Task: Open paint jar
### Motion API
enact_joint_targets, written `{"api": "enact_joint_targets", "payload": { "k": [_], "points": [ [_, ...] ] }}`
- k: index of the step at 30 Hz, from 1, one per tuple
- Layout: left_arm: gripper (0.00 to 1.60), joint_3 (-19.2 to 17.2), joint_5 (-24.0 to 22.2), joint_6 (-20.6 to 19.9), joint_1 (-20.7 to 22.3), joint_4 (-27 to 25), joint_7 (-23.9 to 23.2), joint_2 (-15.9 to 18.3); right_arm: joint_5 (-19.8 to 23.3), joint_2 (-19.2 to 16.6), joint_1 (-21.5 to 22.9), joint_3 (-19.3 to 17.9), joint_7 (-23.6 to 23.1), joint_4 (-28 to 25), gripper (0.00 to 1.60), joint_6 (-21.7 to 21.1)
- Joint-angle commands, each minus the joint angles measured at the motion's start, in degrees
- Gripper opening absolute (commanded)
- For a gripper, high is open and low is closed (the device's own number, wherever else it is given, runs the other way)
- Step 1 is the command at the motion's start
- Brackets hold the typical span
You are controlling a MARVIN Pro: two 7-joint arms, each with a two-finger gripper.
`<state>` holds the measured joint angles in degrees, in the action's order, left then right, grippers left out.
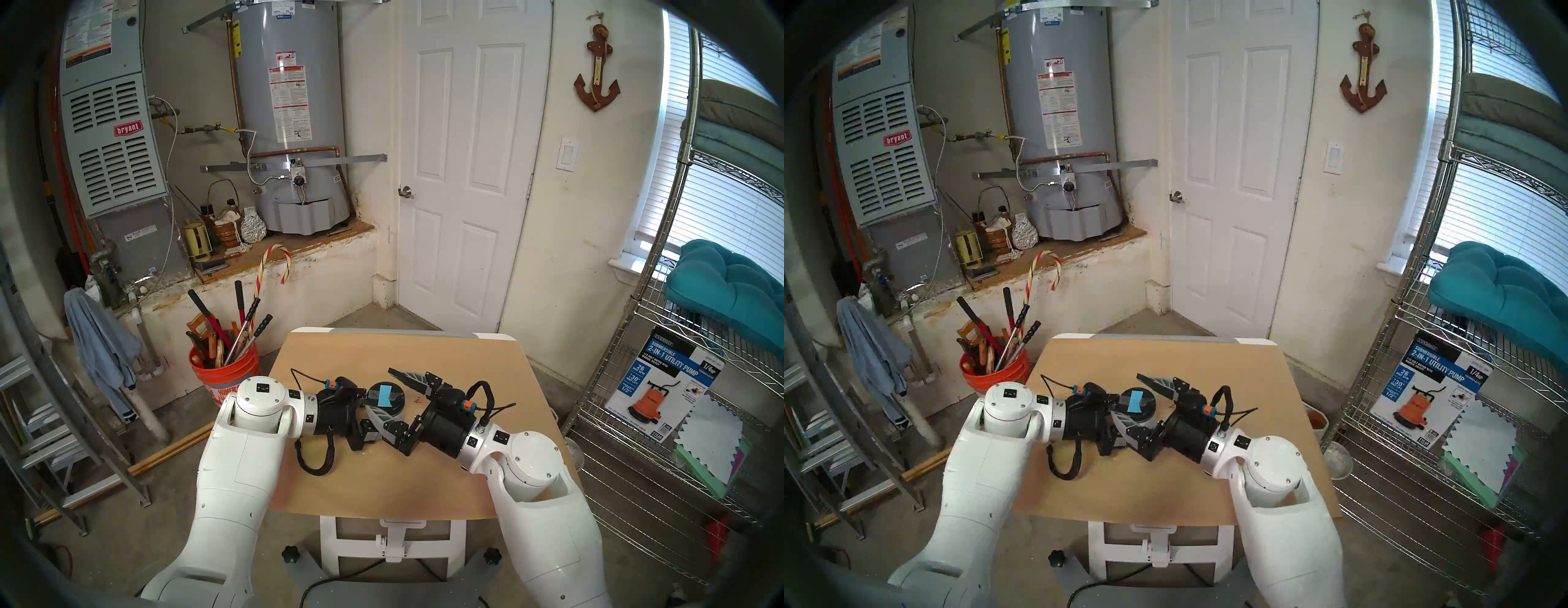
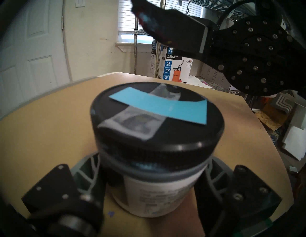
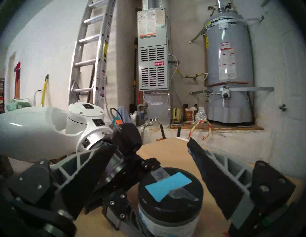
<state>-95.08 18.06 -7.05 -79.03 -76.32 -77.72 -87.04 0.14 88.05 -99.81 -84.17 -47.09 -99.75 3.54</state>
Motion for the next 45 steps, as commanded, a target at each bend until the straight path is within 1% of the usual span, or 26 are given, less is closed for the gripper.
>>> {"api": "enact_joint_targets", "payload": {
  "k": [1,5,7,9,10,11,12,14,15,16,17,18,26,31,33,35,36,37,38,39,43,45],
  "points": [
    [0.00,-0.1,-0.4,-0.2,0.7,-0.3,-0.5,0.1,-4.4,1.0,-5.3,1.9,7.2,-7.0,1.60,-1.2],
    [0.00,-0.1,-0.3,-0.2,1.0,0.0,-0.6,0.1,-7.1,0.4,-6.6,2.9,10.6,-8.8,1.60,-3.3],
    [0.00,0.0,-0.3,-0.2,1.3,0.1,-0.8,0.0,-8.0,0.3,-6.9,3.8,13.6,-9.4,1.60,-4.9],
    [0.00,0.0,-0.3,-0.3,1.4,0.3,-1.0,0.0,-7.1,0.0,-6.8,4.6,15.7,-9.7,1.60,-7.5],
    [0.00,-0.1,-0.2,-0.3,1.4,0.4,-1.0,0.0,-7.7,-0.2,-6.6,4.8,15.8,-9.7,1.60,-7.7],
    [0.00,-0.1,-0.2,-0.3,1.5,0.4,-1.1,-0.1,-7.7,-0.4,-6.7,5.5,17.9,-9.8,1.60,-8.2],
    [0.00,-0.1,-0.2,-0.3,1.5,0.5,-1.1,-0.1,-7.3,-0.5,-6.5,5.7,18.2,-9.7,1.60,-8.7],
    [0.00,-0.1,-0.1,-0.3,1.5,0.5,-1.3,-0.1,-7.4,-0.9,-6.2,7.0,21.0,-9.6,1.60,-9.3],
    [0.00,-0.1,-0.1,-0.3,1.5,0.5,-1.3,-0.1,-7.1,-0.9,-5.8,7.2,21.0,-9.3,1.60,-9.6],
    [0.00,-0.1,-0.1,-0.3,1.6,0.5,-1.3,-0.1,-7.0,-1.2,-5.6,8.1,22.9,-9.1,1.60,-9.9],
    [0.00,-0.1,-0.1,-0.4,1.5,0.5,-1.4,-0.1,-7.0,-1.4,-5.2,8.5,23.5,-8.9,1.60,-9.9],
    [0.00,-0.2,0.0,-0.4,1.5,0.4,-1.4,-0.2,-6.2,-1.6,-4.9,9.1,24.7,-8.6,1.60,-10.2],
    [0.00,-0.3,0.2,-0.9,1.0,-0.6,-1.7,-0.3,-4.6,-2.9,-2.8,13.2,33.4,-6.7,1.60,-10.5],
    [0.00,-0.5,0.3,-1.2,0.5,-1.3,-1.7,-0.4,-4.4,-2.9,-2.0,13.9,35.8,-5.1,1.60,-11.0],
    [0.00,-0.5,0.4,-1.2,0.4,-1.5,-1.8,-0.4,-4.3,-2.8,-1.9,13.8,36.1,-4.6,1.60,-11.1],
    [0.00,-0.6,0.4,-1.3,0.3,-1.6,-1.8,-0.4,-2.4,-2.5,-2.0,13.3,35.2,-4.6,1.60,-12.8],
    [0.00,-0.6,0.5,-1.3,0.3,-1.6,-1.8,-0.4,-3.0,-2.7,-2.3,13.5,35.1,-4.8,1.60,-12.7],
    [0.00,-0.6,0.5,-1.3,0.3,-1.7,-1.9,-0.4,-2.7,-2.8,-2.4,13.6,35.1,-4.8,1.60,-12.8],
    [0.00,-0.6,0.5,-1.3,0.3,-1.6,-1.9,-0.4,-1.5,-2.8,-2.6,13.5,34.8,-5.0,1.60,-13.4],
    [0.00,-0.6,0.5,-1.3,0.3,-1.6,-1.9,-0.4,-2.2,-2.9,-2.7,13.5,34.8,-5.1,1.60,-13.1],
    [0.00,-0.6,0.7,-1.3,0.4,-1.5,-2.0,-0.4,-2.9,-3.1,-3.1,13.7,35.3,-5.3,1.60,-13.0],
    [0.00,-0.6,0.7,-1.4,0.4,-1.5,-2.0,-0.5,-2.7,-3.3,-3.1,13.7,35.0,-5.3,1.60,-13.3]
  ]
}}
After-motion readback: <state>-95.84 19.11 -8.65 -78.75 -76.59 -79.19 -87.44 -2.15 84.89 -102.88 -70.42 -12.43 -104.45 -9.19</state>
